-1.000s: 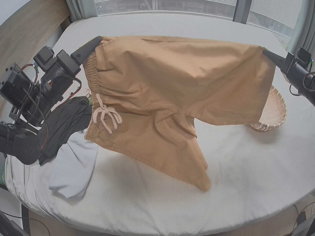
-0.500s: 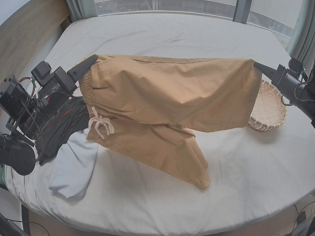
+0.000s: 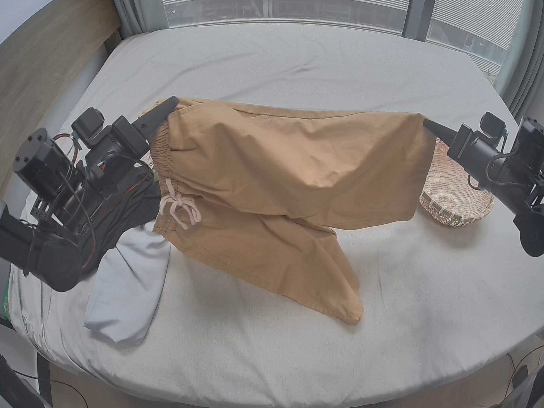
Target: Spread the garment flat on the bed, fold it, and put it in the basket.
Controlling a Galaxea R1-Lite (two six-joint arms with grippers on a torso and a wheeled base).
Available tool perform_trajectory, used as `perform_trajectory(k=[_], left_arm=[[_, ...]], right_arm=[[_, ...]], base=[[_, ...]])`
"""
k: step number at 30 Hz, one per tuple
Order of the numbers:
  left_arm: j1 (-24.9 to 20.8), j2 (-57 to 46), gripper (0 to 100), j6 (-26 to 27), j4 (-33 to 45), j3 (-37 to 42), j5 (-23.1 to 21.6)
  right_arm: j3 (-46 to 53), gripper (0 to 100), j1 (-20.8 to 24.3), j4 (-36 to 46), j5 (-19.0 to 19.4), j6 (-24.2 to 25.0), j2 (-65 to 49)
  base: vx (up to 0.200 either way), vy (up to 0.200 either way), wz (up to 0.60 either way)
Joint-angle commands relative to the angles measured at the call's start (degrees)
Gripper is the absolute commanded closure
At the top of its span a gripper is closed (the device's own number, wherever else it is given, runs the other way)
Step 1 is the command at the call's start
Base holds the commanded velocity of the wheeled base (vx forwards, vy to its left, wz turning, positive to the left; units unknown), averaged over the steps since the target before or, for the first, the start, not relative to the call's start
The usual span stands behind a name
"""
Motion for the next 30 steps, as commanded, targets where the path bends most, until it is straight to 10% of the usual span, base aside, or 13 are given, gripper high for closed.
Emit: perform_trajectory(k=[1,30], left_arm=[[0.1,6.8,100,0.0,-0.3,-5.8,2.2],[2.9,25.9,100,0.0,3.3,-30.9,4.6]], right_arm=[[-2.3,100,-0.5,-0.6,-0.1,0.2,3.4],[-21.9,100,-3.4,-0.7,-2.6,1.9,21.4]], base=[[0.000,0.000,0.00],[0.000,0.000,0.00]])
